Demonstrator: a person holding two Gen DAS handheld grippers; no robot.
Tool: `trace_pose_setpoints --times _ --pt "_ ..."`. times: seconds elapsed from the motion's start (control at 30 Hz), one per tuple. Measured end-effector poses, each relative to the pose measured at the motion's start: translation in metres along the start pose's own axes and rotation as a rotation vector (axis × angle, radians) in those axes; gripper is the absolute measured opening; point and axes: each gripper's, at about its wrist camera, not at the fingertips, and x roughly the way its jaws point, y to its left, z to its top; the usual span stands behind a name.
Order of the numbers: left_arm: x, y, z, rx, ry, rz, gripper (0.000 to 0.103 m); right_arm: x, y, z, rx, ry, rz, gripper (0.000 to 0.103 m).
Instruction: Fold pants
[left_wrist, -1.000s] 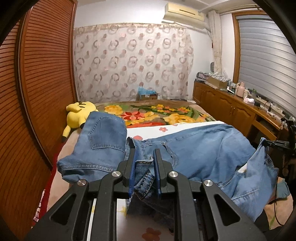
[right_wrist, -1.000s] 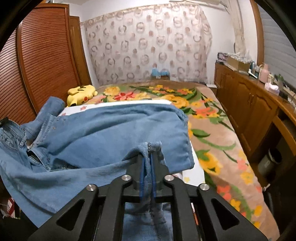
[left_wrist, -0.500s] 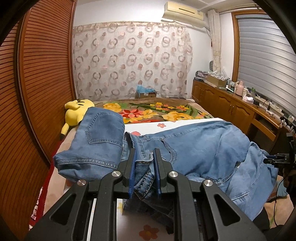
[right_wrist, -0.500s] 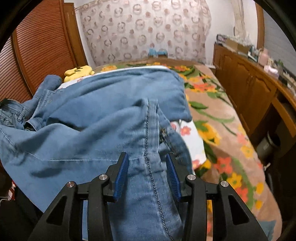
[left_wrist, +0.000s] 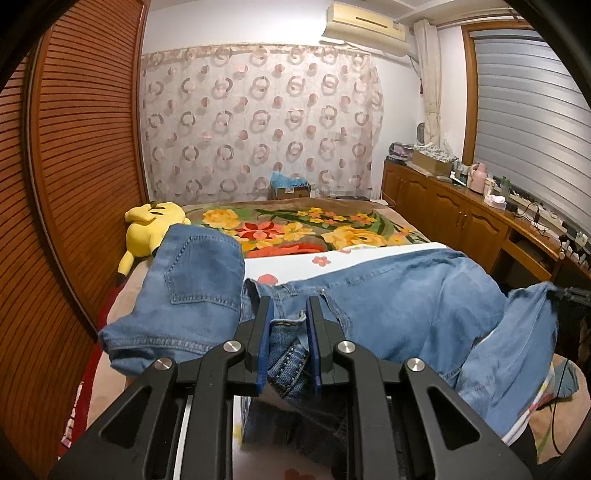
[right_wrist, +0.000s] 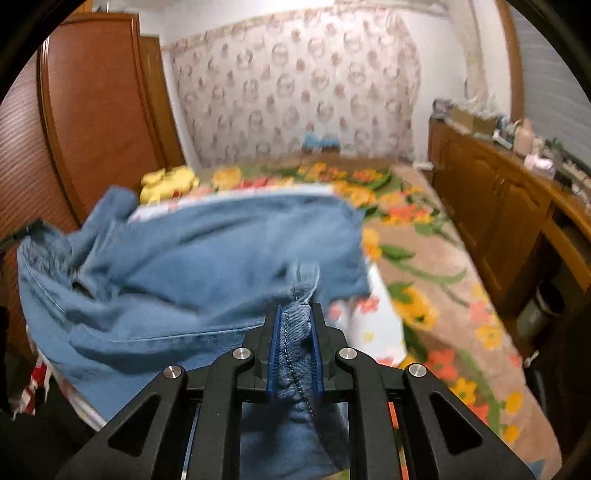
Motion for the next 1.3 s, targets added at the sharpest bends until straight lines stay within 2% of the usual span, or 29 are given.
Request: trace_pose_setpoints --times 0.27,0.67,0.73,0.77,0.8,0.93,1.13,1.3 --pt "0.014 0.003 0.018 -0.014 0.011 0.011 0.019 -0.005 -0.020 0.018 0.023 -0.096 -0.061 0.015" --pt "0.055 0.007 0.057 -0.029 0.026 0.027 0.018 0.020 0.000 0.033 0.026 -0.165 -0.101 0.014" --pt "0.062 0.007 0.064 -0.029 0.026 0.029 0.016 0.022 0.000 0.037 0.023 -0.179 -0.107 0.014" --pt "0.065 0.007 0.068 -0.028 0.023 0.040 0.008 0.022 -0.001 0.038 0.020 -0.187 -0.114 0.014" --pt "0.070 0.009 0.073 -0.031 0.021 0.045 0.008 0.026 -0.003 0.040 0.018 -0.191 -0.127 0.014" --pt "0.093 0.007 0.079 -0.014 0.054 0.033 0.008 0.040 -0.004 0.047 0.022 -0.193 -0.124 0.014" --pt "0.128 0.009 0.073 -0.016 0.121 0.021 0.008 0.078 0.005 0.048 -0.023 -0.128 -0.148 0.013" --pt "0.137 0.012 0.079 -0.015 0.127 0.032 0.008 0.086 0.006 0.057 -0.006 -0.125 -0.147 0.013"
